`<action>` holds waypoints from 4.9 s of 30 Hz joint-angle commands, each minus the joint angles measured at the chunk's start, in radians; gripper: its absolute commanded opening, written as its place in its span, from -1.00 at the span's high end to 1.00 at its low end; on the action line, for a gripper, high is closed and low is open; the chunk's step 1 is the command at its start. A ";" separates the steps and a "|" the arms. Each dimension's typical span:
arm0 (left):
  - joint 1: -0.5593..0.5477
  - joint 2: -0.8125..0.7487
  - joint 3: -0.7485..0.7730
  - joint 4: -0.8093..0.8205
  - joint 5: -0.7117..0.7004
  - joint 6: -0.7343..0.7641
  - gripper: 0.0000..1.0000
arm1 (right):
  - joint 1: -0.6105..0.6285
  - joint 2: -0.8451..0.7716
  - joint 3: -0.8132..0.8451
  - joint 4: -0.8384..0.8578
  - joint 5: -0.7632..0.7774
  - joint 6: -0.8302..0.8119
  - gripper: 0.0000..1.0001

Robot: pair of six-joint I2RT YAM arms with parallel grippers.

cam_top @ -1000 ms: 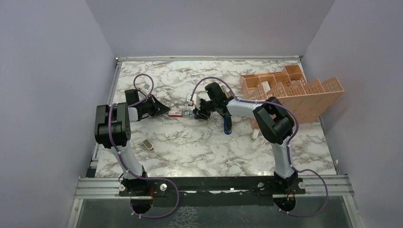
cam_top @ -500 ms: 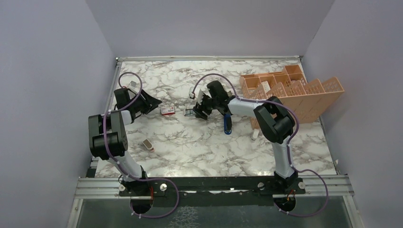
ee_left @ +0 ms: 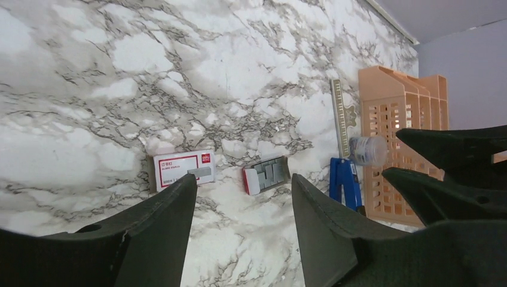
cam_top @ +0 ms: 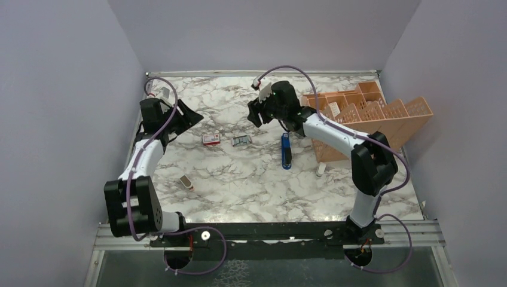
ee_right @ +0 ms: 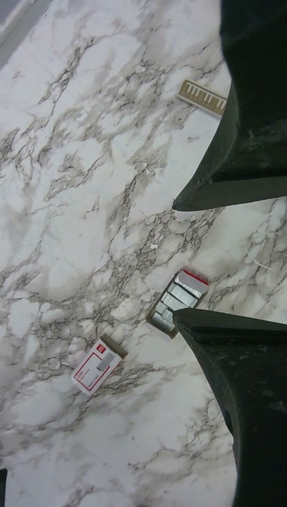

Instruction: Load the staples into the stapler

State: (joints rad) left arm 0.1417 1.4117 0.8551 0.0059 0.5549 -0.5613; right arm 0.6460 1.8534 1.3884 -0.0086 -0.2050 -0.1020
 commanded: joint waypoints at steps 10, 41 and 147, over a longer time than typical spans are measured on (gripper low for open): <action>0.002 -0.373 0.020 -0.313 -0.017 0.107 -0.51 | 0.004 -0.339 -0.150 -0.319 0.294 0.321 -0.54; 0.000 -0.582 -0.180 -0.386 0.140 0.112 -0.98 | 0.089 -0.268 -0.411 -0.407 0.495 0.680 0.03; -0.869 -0.350 -0.588 0.525 -0.124 0.033 1.00 | -0.134 -0.421 -0.106 -0.344 0.135 0.598 0.60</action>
State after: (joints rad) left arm -0.6998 1.1206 0.2611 0.4595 0.3073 -0.6563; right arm 0.5278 1.3930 1.2430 -0.4370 -0.1184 0.5659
